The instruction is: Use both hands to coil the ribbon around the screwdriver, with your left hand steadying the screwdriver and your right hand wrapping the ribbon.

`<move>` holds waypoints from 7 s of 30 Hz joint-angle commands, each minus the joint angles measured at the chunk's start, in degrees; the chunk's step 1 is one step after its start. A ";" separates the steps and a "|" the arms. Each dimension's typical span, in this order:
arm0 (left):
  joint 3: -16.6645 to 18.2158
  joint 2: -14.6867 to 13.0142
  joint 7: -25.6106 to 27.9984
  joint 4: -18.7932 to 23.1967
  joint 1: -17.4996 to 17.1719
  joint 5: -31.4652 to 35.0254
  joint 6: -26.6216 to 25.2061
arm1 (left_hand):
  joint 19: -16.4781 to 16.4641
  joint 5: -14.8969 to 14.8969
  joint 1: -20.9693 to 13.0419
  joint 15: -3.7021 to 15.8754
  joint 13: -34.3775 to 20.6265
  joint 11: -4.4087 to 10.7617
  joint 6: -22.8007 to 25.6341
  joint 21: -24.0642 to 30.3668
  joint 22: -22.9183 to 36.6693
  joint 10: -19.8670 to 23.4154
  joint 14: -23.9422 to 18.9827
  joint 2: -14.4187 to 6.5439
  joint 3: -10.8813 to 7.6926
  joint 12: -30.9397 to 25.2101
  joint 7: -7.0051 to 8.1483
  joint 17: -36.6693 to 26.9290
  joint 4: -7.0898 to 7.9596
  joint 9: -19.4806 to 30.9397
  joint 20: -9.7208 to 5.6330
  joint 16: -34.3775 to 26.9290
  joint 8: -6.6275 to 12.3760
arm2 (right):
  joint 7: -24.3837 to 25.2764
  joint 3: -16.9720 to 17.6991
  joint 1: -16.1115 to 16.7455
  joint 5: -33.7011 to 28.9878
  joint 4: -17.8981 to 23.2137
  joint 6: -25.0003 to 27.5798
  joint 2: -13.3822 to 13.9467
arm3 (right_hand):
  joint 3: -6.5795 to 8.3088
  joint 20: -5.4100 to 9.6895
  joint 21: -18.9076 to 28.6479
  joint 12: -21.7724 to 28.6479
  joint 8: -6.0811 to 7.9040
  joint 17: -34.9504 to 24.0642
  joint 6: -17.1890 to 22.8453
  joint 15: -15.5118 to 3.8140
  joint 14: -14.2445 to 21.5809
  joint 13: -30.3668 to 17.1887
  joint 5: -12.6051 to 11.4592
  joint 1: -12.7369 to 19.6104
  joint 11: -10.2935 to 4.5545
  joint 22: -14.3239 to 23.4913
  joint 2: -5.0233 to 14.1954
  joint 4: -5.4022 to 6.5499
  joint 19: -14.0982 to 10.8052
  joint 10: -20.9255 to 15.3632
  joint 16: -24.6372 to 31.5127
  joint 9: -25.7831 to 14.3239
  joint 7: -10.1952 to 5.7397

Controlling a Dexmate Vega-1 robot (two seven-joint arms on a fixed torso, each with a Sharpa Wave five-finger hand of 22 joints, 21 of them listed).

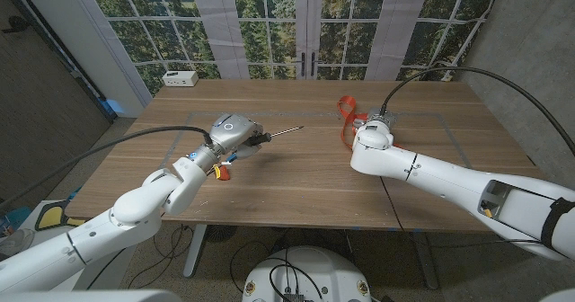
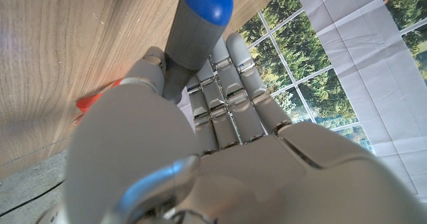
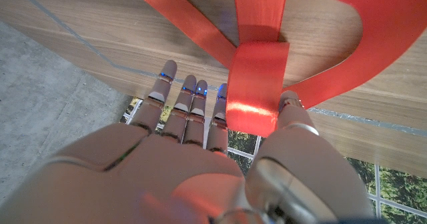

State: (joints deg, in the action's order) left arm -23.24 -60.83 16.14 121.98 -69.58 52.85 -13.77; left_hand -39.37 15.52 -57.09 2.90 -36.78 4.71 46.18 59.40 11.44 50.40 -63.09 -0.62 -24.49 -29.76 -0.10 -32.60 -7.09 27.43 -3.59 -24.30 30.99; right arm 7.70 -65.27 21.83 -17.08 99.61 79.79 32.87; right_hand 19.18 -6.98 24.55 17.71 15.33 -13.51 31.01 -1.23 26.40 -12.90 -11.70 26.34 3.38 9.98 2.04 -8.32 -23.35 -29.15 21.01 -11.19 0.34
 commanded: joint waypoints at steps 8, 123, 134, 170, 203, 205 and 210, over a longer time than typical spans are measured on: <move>0.17 -0.44 -0.64 0.16 -0.17 0.00 -0.37 | 0.35 0.18 -8.35 10.15 -0.40 4.89 0.89 0.79 -0.12 5.46 -9.24 -7.93 -0.18 -0.01 1.04 -0.60 0.38 0.12 -4.01 0.35 0.33 | 5.74 0.46 0.84 1.52 -0.77 -2.97 -0.51 | 1.57 1.87 -0.29 11.67 4.51 -5.72 16.54 -3.40 13.89 -4.14 -0.70 10.13 -0.57 0.49 5.03 -1.24 -5.11 -18.32 7.83 -1.00 0.02; -7.45 6.29 -8.32 -7.45 16.21 -0.55 7.10 | 2.22 0.59 -8.13 10.12 -2.49 4.78 0.98 3.20 -0.92 5.69 -9.93 -7.58 -0.35 0.95 1.18 -3.70 0.75 0.19 -3.75 2.57 0.14 | 10.05 7.24 7.18 -24.83 28.56 -17.95 0.24 | 7.78 4.89 2.15 24.91 14.49 -16.66 27.86 -7.02 28.86 -11.69 1.31 22.13 -3.69 0.90 7.81 1.81 -10.85 -29.73 13.53 -5.43 0.78; -8.54 7.93 -9.56 -10.57 19.74 -2.31 9.03 | 2.27 0.66 -8.13 10.13 -2.57 4.70 1.07 3.34 -0.95 5.88 -10.02 -7.53 -0.38 1.09 1.15 -4.03 0.75 0.19 -3.74 2.68 0.12 | 6.55 8.75 9.16 -29.88 29.16 -19.97 -0.98 | 7.82 4.81 2.16 25.01 14.62 -16.91 27.88 -6.96 29.16 -11.48 1.36 22.16 -3.69 0.89 7.70 1.87 -10.72 -29.79 13.30 -5.43 0.65; -12.83 16.05 -7.17 -21.41 30.30 -11.50 10.98 | 2.12 0.70 -8.30 10.07 -3.27 4.25 0.92 3.94 -1.01 6.10 -10.54 -7.61 -0.61 1.47 0.89 -5.18 0.68 0.39 -3.63 2.82 -0.07 | -6.44 17.31 26.53 -52.65 38.31 -26.84 -3.63 | 8.07 4.70 2.28 25.57 14.92 -17.77 27.87 -6.87 30.02 -11.22 1.44 22.54 -4.00 0.89 7.56 1.78 -10.55 -30.08 12.72 -5.41 0.64; -9.56 11.71 -5.59 -13.77 24.30 -12.80 8.61 | 2.08 0.46 -8.21 10.02 -3.67 4.16 1.08 4.29 -1.08 6.22 -10.78 -7.58 -0.89 1.87 0.75 -5.97 0.72 0.44 -3.41 3.16 -0.27 | -14.56 27.86 28.04 -57.96 27.98 -25.59 -13.47 | 8.17 4.80 2.65 26.03 15.18 -18.50 27.98 -7.02 30.38 -11.07 1.53 22.83 -3.93 0.90 7.56 1.70 -11.08 -30.25 12.22 -5.43 0.80; -9.34 11.59 -5.44 -13.87 24.19 -13.41 9.37 | 2.11 0.44 -8.19 10.02 -3.62 3.93 1.06 4.31 -1.08 6.24 -10.79 -7.57 -0.91 1.94 0.81 -6.04 0.73 0.60 -3.45 3.19 -0.21 | -15.09 28.33 26.92 -55.90 26.89 -26.06 -13.85 | 8.14 4.82 2.70 26.06 15.20 -18.53 27.95 -6.96 30.41 -11.05 1.54 22.85 -3.93 0.91 7.54 1.69 -11.16 -30.27 12.19 -5.46 0.75; -9.46 11.66 -6.08 -14.28 24.70 -14.42 11.23 | 2.14 0.42 -8.19 10.04 -3.73 4.21 1.16 4.33 -1.09 6.30 -10.81 -7.56 -0.95 1.94 0.95 -6.13 0.72 0.56 -3.44 3.25 -0.24 | -16.93 25.95 23.47 -55.32 24.47 -26.43 -14.04 | 8.11 4.90 2.84 26.05 15.25 -18.43 27.98 -6.86 30.60 -10.83 1.56 22.87 -3.79 0.92 7.52 1.70 -11.42 -30.36 12.02 -5.46 0.82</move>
State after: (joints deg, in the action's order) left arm -33.48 -48.40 10.29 106.98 -44.20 39.88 -4.56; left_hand -37.45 15.60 -57.09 3.38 -40.22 4.61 46.10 63.18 10.41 51.91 -64.44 -0.62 -24.49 -27.90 0.01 -38.40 -6.53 27.77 -3.49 -20.80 30.56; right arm -6.72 -38.02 49.72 -73.94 128.62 53.03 20.18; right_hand 26.30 -2.34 27.02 43.48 30.32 -31.74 53.94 -3.89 53.15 -23.75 -9.90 40.08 0.08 10.78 1.29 -7.29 -34.12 -58.39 33.29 -15.15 5.69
